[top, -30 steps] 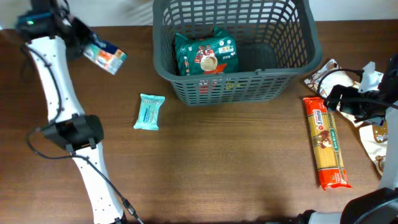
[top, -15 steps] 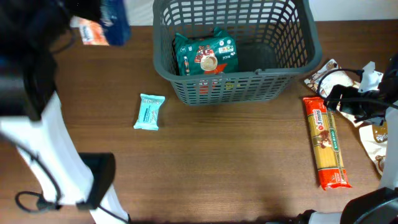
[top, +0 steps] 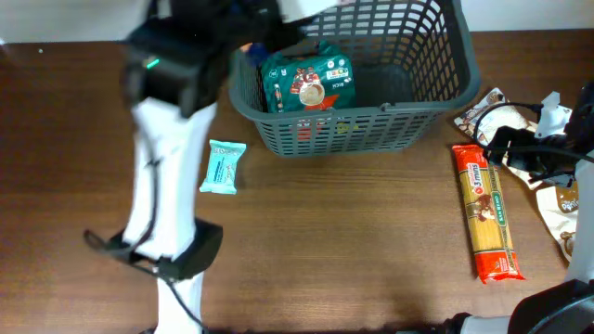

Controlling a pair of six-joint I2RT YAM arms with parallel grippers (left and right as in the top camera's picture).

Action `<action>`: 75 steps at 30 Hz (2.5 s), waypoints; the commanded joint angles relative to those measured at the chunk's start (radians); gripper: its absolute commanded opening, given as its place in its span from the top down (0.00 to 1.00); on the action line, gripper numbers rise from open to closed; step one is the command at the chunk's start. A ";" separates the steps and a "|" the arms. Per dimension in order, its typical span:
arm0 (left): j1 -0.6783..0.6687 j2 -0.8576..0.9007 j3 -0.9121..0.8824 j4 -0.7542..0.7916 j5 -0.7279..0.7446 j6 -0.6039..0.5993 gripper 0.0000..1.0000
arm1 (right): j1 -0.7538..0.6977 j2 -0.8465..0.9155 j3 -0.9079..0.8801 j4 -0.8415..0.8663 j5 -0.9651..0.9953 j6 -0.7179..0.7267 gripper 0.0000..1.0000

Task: Pack container
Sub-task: 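Carry the tissue packs into the basket and release them, then move left gripper down to the mint-green wet-wipe pack and grasp it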

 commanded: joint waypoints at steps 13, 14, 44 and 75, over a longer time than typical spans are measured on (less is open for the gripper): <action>-0.024 0.175 -0.147 0.084 -0.004 0.060 0.98 | -0.005 0.003 0.021 0.002 -0.008 -0.002 0.01; -0.024 0.185 -0.147 0.079 -0.003 0.060 0.98 | -0.005 0.003 0.021 0.003 -0.009 -0.002 0.01; -0.050 0.308 -0.156 -0.023 -0.040 0.056 0.20 | -0.005 0.003 0.021 0.002 -0.008 -0.002 0.01; 0.051 -0.086 0.198 -0.267 -0.834 -0.636 0.01 | -0.005 0.003 0.021 0.002 -0.008 -0.002 0.01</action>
